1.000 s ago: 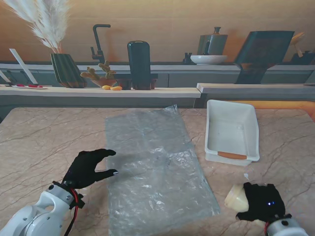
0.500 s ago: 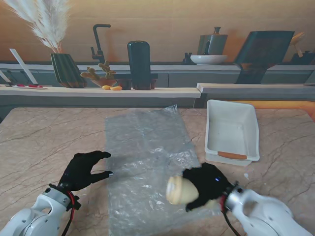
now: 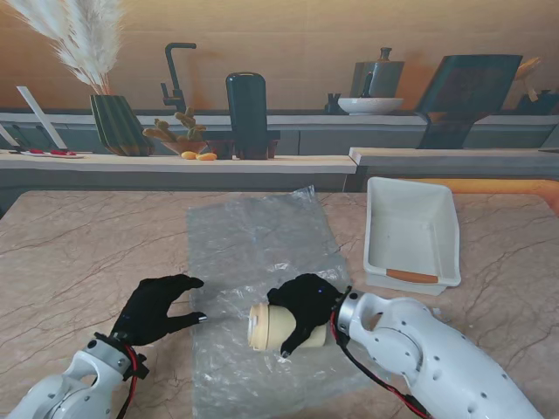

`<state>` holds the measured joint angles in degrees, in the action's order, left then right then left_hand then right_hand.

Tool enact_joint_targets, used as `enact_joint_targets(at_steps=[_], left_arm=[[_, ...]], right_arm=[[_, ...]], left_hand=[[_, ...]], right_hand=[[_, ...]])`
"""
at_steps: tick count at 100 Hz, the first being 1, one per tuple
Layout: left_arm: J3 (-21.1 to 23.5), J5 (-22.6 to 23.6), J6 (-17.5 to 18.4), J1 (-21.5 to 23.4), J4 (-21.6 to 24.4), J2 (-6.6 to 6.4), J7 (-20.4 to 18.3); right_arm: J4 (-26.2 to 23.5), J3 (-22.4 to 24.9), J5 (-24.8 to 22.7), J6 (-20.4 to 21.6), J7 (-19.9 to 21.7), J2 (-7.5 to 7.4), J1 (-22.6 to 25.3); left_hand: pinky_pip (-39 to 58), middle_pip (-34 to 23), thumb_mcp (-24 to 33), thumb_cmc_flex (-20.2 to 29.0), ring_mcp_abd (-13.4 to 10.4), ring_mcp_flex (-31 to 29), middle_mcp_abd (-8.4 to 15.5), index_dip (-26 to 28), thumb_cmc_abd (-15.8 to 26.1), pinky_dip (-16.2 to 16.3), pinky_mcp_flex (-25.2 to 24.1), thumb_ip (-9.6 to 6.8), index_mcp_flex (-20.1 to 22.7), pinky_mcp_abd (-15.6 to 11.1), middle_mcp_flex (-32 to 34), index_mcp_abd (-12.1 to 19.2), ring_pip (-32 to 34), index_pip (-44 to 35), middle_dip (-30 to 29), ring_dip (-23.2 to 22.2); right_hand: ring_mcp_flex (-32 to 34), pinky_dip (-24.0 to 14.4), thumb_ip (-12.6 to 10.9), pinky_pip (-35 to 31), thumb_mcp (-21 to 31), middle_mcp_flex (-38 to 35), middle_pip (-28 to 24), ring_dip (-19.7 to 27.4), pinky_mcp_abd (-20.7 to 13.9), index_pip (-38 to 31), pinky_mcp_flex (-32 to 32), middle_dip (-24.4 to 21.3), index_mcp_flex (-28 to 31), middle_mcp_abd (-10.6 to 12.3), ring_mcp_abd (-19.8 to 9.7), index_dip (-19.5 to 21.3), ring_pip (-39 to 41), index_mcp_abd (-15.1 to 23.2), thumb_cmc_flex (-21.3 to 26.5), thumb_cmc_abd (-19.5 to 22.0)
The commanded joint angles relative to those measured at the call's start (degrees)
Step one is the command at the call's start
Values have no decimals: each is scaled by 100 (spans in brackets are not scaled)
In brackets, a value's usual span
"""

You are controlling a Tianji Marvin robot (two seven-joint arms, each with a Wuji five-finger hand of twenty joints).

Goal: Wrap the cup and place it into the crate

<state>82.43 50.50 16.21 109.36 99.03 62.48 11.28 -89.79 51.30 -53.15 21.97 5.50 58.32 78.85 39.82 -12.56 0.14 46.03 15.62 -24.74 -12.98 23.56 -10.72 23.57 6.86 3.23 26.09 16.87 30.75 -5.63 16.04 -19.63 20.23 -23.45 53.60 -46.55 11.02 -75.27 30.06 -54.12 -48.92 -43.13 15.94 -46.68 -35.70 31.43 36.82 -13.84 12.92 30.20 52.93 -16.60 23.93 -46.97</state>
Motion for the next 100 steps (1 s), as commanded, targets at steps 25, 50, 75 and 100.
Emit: enact_joint_targets(at_steps=[25, 50, 75, 100], left_arm=[[-456, -123, 160, -195, -135, 60, 295], [-766, -322, 252, -302, -60, 57, 140], [-1037, -318, 236, -460, -22, -3, -186], [-1158, -344, 189, -520, 6, -20, -305]], right_arm=[[693, -816, -152, 91, -153, 85, -774], [554, -1009, -206, -156, 450, -15, -846], [246, -730, -240, -352, 571, -18, -588], [-33, -403, -300, -447, 511, 4, -311]], left_hand=[[-358, 58, -71, 203, -97, 264, 66, -42, 136, -212, -170, -94, -142, -252, -212, 92, -143, 59, -74, 114], [-394, 55, -64, 203, -101, 350, 68, -56, 79, -231, -219, -99, -200, -207, -315, 103, -152, 41, -83, 135], [-398, 49, -45, 196, -109, 385, 88, -43, 88, -205, -242, -110, -304, -193, -405, 231, -148, 2, -86, 132], [-368, 19, -36, 233, -66, 319, 67, -6, 62, -164, -212, -109, -225, -143, -347, 382, -109, -85, -83, 112]], right_hand=[[-506, 218, -1088, 862, 2248, 903, 103, -10, -577, -1106, 905, -176, -151, 316, -545, 19, -79, 2760, 1593, 702], [-1703, 711, -1293, 2939, 1060, 2103, 1435, 805, 40, 1137, 2197, -681, -965, 230, -462, 579, -2017, 2194, 266, 1534], [-1958, 642, -1059, 3936, 682, 2499, 1921, 1022, 243, 1904, 2447, -870, -1588, 108, -361, 421, -2732, 1816, -382, 1710], [-1999, 497, -1028, 4198, 689, 2547, 2046, 1068, 292, 2034, 2450, -929, -1527, 46, -285, 415, -2926, 1692, -531, 1734]])
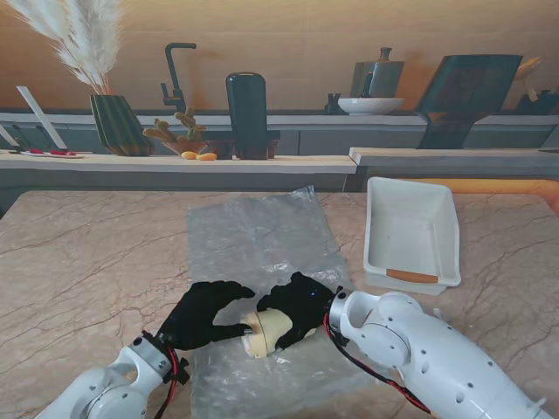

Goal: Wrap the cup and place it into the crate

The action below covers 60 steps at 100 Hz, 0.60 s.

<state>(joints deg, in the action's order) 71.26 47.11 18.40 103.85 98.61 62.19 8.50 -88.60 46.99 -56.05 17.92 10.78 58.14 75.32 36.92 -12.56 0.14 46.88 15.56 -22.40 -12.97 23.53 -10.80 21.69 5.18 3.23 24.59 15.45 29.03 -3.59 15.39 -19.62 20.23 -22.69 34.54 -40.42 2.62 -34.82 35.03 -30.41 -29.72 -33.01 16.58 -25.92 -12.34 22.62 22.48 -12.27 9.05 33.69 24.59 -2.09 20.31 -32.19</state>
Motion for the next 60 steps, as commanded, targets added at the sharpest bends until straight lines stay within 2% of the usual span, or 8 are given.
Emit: enact_joint_targets(at_steps=[1, 14, 32, 46, 60], left_arm=[[-47, -6, -36, 28, 48, 9, -29], [-129, -42, -33, -24, 35, -10, -150], [-277, 153, -176, -160, -30, -58, -286], [-386, 187, -302, -243, -79, -77, -380], [-424, 238, -407, -258, -61, -95, -472]], right_arm=[[-163, 38, -11, -46, -15, 22, 50], [-349, 188, 22, -146, 88, 23, 189], [-780, 760, -241, 12, -39, 20, 691], [-1166, 1367, -424, 433, -221, 16, 1265], [-1486, 1962, -509, 1099, -143, -30, 1887]], left_hand=[[-75, 18, -35, 150, -58, 83, 68, 1, 71, 27, -42, -109, -65, 3, -170, 175, -41, -91, -83, 35], [58, -60, -25, 197, -45, -110, 101, 80, 35, 97, 48, -104, 335, 63, 76, 185, 71, -278, -51, -20], [187, -62, -11, 254, -59, -152, 125, 116, 62, 149, 61, -99, 545, 58, 139, 195, 116, -322, -35, -51], [247, -72, 6, 306, -63, -154, 143, 151, 49, 164, 51, -103, 610, 71, 143, 216, 137, -349, -20, -65], [290, -79, 12, 317, -83, -156, 157, 163, 45, 174, 46, -102, 608, 87, 135, 113, 145, -336, -13, -71]], right_hand=[[-91, -121, -188, 161, 195, 178, 132, 57, 229, -36, 112, -50, -91, -117, 102, 65, -97, 230, -170, 263], [-169, -168, -184, 253, 203, 244, 203, 81, 239, 48, 147, -79, -120, -151, 140, 51, -186, 211, -227, 284], [-265, -239, -181, 349, 230, 314, 277, 128, 232, 131, 163, -100, -128, -167, 169, 47, -327, 191, -278, 288], [-275, -299, -183, 350, 248, 306, 278, 165, 177, 121, 64, -95, -94, -160, 144, 75, -411, 256, -212, 302], [-129, -448, -210, 210, 161, 241, 188, 142, 34, 14, -173, -58, -71, -96, 91, 156, -339, 372, 46, 356]])
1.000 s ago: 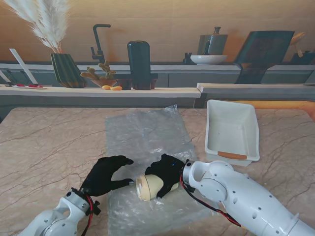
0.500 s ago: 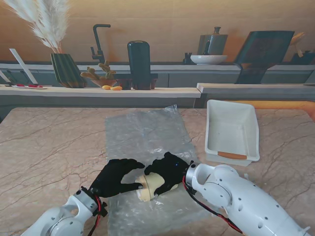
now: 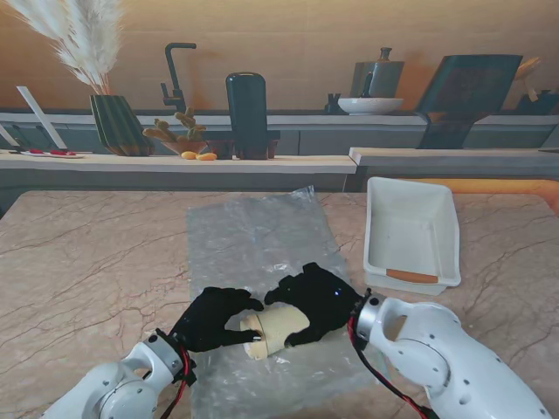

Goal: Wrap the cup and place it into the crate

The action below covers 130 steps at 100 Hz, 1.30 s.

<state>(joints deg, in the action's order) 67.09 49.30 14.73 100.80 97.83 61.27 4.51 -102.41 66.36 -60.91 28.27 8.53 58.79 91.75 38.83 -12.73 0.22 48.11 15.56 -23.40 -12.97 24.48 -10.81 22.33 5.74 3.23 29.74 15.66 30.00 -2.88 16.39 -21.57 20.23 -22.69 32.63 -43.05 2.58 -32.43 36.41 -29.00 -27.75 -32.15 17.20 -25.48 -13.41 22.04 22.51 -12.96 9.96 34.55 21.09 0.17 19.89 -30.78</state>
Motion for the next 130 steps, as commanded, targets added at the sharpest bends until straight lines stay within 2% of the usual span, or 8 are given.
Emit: enact_joint_targets(at_steps=[1, 19, 38, 57, 80, 100, 108, 130], left_arm=[[-8, 19, -46, 48, 21, -4, -80], [-52, -23, -157, 21, 10, -2, -126], [-95, -65, -273, -10, -8, 2, -155], [-99, -54, -360, -4, -2, 10, -123], [-88, -84, -412, -7, -20, 17, -114], [-58, -96, -312, -7, -73, 32, -1], [-61, -117, -281, -30, -90, 32, -10], [12, -92, -216, -51, -6, 22, -80]], right_arm=[[-126, 62, -46, 101, 93, -99, 293], [-166, 566, -885, 770, -255, -180, 937], [-43, 863, -1650, 784, -1055, -240, 1434], [654, 511, -2535, 1024, -2397, -483, 1049], [1121, -49, -2838, 513, -2600, -614, 663], [1466, -557, -2693, 140, -2606, -609, 295], [1550, -687, -2520, 104, -2533, -580, 202], [1537, -655, -2447, 150, -2790, -551, 199]], left_hand=[[100, -62, 3, 193, -86, -55, 156, 67, 48, 109, -12, -102, 88, 63, 38, 45, 44, -138, -12, -71], [120, -67, 4, 197, -60, -68, 151, 69, 45, 106, -6, -100, 109, 69, 49, 35, 48, -123, -11, -73], [128, -69, 5, 199, -67, -62, 148, 73, 53, 99, -7, -99, 106, 72, 46, 34, 46, -114, -10, -72], [142, -73, 3, 200, -71, -68, 141, 80, 54, 98, -4, -100, 106, 75, 44, 38, 52, -116, -9, -74], [145, -76, 6, 206, -85, -56, 163, 86, 65, 91, -8, -101, 102, 60, 37, 45, 47, -118, -9, -72], [184, -113, 22, 226, -121, -119, 187, 105, 53, 100, 36, -103, 123, 66, 92, 59, 81, -158, 8, -85], [184, -117, 34, 241, -106, -127, 181, 110, 35, 96, 35, -103, 132, 73, 103, 57, 80, -173, 8, -84], [174, -113, 60, 256, -115, -157, 199, 109, 10, 86, 40, -105, 128, 78, 117, 62, 81, -175, 6, -84]], right_hand=[[72, -191, -208, -38, 19, 89, -20, 52, -39, -37, -80, 4, -71, -18, -9, 73, 21, 154, 101, 210], [266, -349, -277, -448, -51, -19, -498, -131, -248, -300, -382, 221, -178, 156, -190, 173, 496, 257, 306, 126], [211, -268, -289, -765, 86, 55, -916, -227, -341, -711, -372, 312, -318, 274, -340, 189, 908, 373, 116, -59], [325, -65, -248, -1329, 364, 92, -1502, -321, -597, -1282, -506, 445, -383, 528, -672, 131, 1456, 620, -285, -131], [112, 48, -214, -1812, 525, 288, -1673, -338, -673, -1389, -280, 467, -360, 431, -625, -47, 1717, 471, -486, -274], [830, 112, -471, -2652, 224, -746, -2171, -553, -794, -1925, -627, 609, 716, 642, -677, 34, 2491, 916, 931, -30], [1086, 271, -11, -2872, 911, -1349, -2281, -615, -820, -3161, -720, 586, 942, 814, -744, -1037, 2703, 1545, 1453, -291], [1349, 293, 179, -2991, 1079, -1958, -2283, -669, -842, -3520, -826, 463, 1520, 989, -805, -1138, 2861, 1867, 1710, 378]])
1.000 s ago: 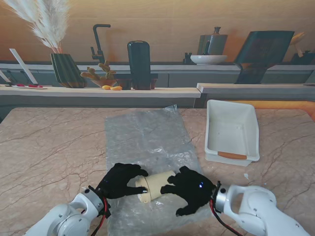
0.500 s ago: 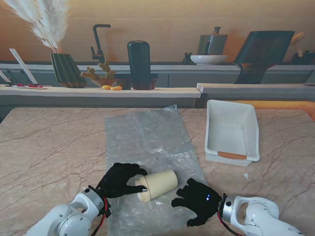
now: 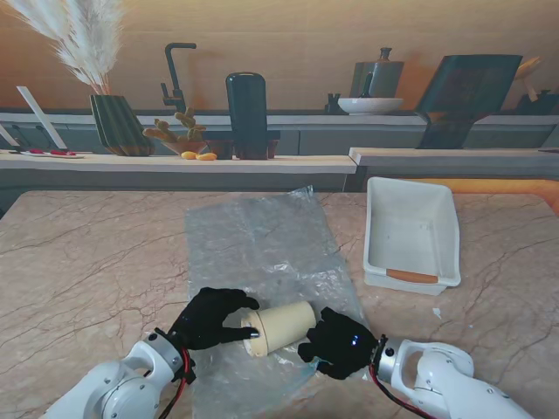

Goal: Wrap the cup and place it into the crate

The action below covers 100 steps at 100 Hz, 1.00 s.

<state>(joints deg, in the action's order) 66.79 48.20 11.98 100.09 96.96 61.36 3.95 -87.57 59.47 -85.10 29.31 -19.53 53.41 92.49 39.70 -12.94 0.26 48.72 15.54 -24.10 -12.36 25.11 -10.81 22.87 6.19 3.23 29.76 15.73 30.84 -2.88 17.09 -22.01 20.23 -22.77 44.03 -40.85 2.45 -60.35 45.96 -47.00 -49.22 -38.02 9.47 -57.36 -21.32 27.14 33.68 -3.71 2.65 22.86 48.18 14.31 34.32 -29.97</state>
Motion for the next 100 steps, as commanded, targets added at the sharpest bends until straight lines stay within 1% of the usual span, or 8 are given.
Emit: enact_joint_targets(at_steps=[1, 10, 24, 33, 45, 62, 88, 100], left_arm=[[50, 23, 71, 20, 91, 12, -24], [103, 100, 213, 21, 187, 11, 21], [142, 64, 434, -28, 376, 15, -11], [89, 8, 467, -111, 455, 19, -55], [-44, 0, 409, -237, 525, 14, -123], [-184, 22, 272, -409, 592, -49, -552], [-222, -108, 260, -583, 494, -97, -927], [-224, -234, 184, -641, 480, -125, -1184]], right_arm=[[45, 45, -28, 51, 2, -12, 130], [-9, 120, -24, 68, -162, 7, 160], [-58, 146, -35, 75, -392, 22, 111], [-108, 166, 34, 85, -372, 56, 84], [-153, 166, 100, 139, -402, 82, 25], [-226, 210, 231, 144, -494, 145, -8], [-248, 217, 444, 121, -453, 238, -285], [-210, 189, 659, -2, -170, 304, -459]], left_hand=[[88, -93, 57, 199, -111, -94, 138, 46, 0, 33, -2, -105, 126, 70, 37, 64, 13, -131, 7, -77], [114, -128, 82, 219, -102, -240, 149, 47, -51, 43, 58, -109, 125, 109, 152, 61, 67, -134, 20, -99], [133, -114, 101, 158, -102, -323, 159, 31, -17, 51, 96, -107, 55, 118, 200, 48, 91, -99, 20, -120], [126, -6, 94, 63, -96, -254, 142, -41, 97, 51, 74, -104, -262, 110, -53, -8, 52, 72, -17, -116], [132, -8, 67, 0, -29, -282, 84, -86, 143, 58, 75, -100, -333, 156, -49, -33, 55, 137, -28, -123], [139, 47, -42, -140, 30, -292, 16, -161, 256, 64, 77, -83, -389, 181, 8, -90, 30, 252, -66, -119], [-60, 265, -183, -1209, 8, -257, -96, -309, 254, 46, -52, -97, 0, 263, 104, -392, -127, 582, -125, -82], [-206, 383, -186, -1587, -6, -211, -125, -383, 281, 22, -128, -113, 143, 264, 96, -628, -236, 765, -181, -35]], right_hand=[[208, 75, 199, -200, 118, -160, -133, -81, -70, -339, -35, -52, 404, 76, -75, 38, 150, 474, 269, 306], [104, 110, 215, -169, 66, -111, -38, -32, -76, -349, 15, -122, 430, 65, -58, 89, 37, 712, 247, 317], [-190, 188, 202, -19, 64, 182, 122, 70, 3, -311, 209, -167, 502, -32, -1, 80, -198, 773, 227, 261], [-282, 233, 204, 61, 72, 202, 162, 123, 63, -286, 290, -170, 593, -48, 38, 63, -299, 769, 260, 202], [-232, 256, 232, 67, 140, -147, 275, 147, 57, -240, 267, -229, 749, 75, -8, 52, -315, 670, 289, 102], [-99, -100, 281, -632, 249, -257, -109, -195, -323, -287, -55, 5, 700, -97, -4, 105, 364, 234, 363, 185], [35, -369, 326, -1068, 287, -412, -260, -363, -430, -299, -202, 58, 851, -236, 88, 12, 675, -93, 491, 121], [61, -427, 318, -1152, 328, -467, -259, -399, -422, -274, -226, 60, 936, -294, 161, -26, 723, -199, 517, 51]])
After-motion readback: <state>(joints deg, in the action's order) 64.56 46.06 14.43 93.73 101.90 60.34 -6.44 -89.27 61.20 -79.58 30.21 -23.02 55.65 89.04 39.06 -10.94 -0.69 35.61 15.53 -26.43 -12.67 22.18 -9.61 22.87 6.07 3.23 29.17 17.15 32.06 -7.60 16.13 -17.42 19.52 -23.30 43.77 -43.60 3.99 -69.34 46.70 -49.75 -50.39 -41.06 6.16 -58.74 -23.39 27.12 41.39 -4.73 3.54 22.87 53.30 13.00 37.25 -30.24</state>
